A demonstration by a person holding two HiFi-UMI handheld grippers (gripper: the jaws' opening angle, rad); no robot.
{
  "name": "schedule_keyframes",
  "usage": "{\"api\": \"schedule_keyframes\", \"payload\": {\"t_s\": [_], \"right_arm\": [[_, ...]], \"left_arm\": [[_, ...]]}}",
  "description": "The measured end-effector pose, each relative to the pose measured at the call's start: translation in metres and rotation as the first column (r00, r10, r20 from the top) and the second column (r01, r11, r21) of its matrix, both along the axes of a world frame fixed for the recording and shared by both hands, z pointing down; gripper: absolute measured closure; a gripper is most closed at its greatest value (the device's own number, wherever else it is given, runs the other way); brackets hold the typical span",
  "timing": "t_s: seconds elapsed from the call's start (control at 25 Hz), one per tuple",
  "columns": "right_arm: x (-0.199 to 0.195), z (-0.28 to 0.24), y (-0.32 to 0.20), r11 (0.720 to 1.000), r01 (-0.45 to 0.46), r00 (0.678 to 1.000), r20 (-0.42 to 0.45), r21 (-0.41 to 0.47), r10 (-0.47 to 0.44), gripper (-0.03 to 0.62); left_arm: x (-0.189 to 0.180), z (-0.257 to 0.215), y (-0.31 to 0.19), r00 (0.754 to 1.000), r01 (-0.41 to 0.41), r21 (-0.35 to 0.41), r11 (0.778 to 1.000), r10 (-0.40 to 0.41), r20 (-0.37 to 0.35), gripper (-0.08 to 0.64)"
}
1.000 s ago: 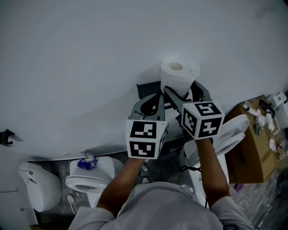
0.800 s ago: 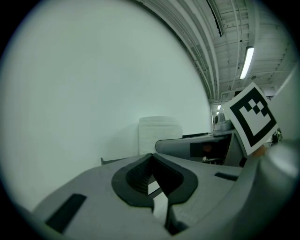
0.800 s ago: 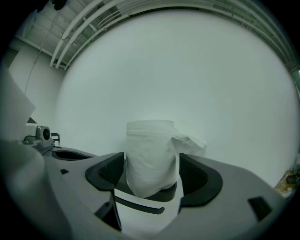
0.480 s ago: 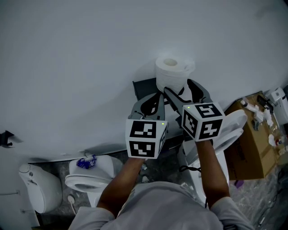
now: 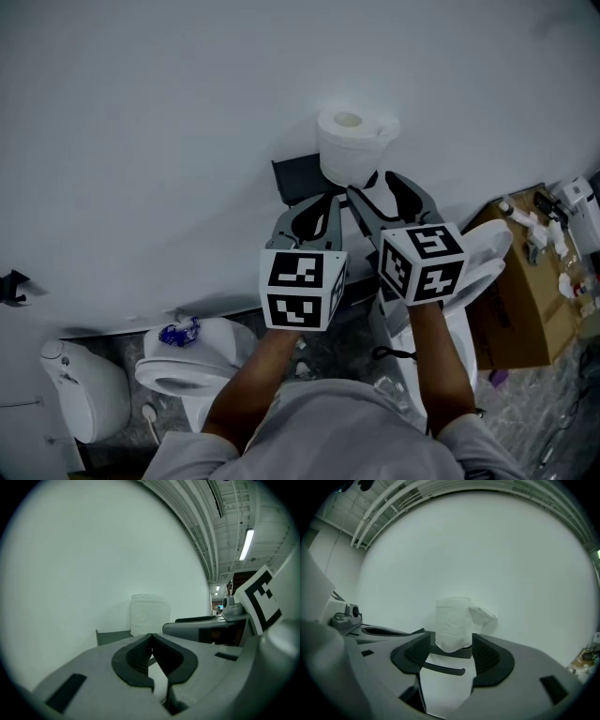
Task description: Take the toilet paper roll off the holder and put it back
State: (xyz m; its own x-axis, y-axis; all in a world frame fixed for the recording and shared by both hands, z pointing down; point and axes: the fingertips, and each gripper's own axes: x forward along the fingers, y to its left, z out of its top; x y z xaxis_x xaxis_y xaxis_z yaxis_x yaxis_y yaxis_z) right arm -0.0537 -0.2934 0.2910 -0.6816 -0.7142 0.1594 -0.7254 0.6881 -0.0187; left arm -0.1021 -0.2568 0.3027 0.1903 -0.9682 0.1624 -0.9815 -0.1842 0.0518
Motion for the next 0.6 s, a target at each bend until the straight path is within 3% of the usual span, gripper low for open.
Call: {"api": "schedule_keyframes", "payload": {"t_s": [0.08, 0.36, 0.6], "right_arm": [[0.003, 0.001, 0.004, 1.000, -0.007, 1.000, 0.002, 0.005, 0.007, 0.342], [0.006, 0.010, 0.021, 1.000, -0.007, 1.000, -0.010, 0.003, 0.007, 0.396], [0.006, 0.014, 0.032, 1.000, 0.002, 1.000, -0.007, -0.001, -0.002, 0.499]], "left_arm": [[0.001, 0.001, 0.003, 1.000, 0.003, -0.001, 1.000, -0.003, -0.001, 0.555], [0.007, 0.004, 0.012, 1.000, 0.004, -0.006, 1.000, -0.004, 0.002, 0.555], [0.012, 0.009, 0.018, 1.000, 0.007, -0.012, 1.000, -0.007, 0.002, 0.555]]}}
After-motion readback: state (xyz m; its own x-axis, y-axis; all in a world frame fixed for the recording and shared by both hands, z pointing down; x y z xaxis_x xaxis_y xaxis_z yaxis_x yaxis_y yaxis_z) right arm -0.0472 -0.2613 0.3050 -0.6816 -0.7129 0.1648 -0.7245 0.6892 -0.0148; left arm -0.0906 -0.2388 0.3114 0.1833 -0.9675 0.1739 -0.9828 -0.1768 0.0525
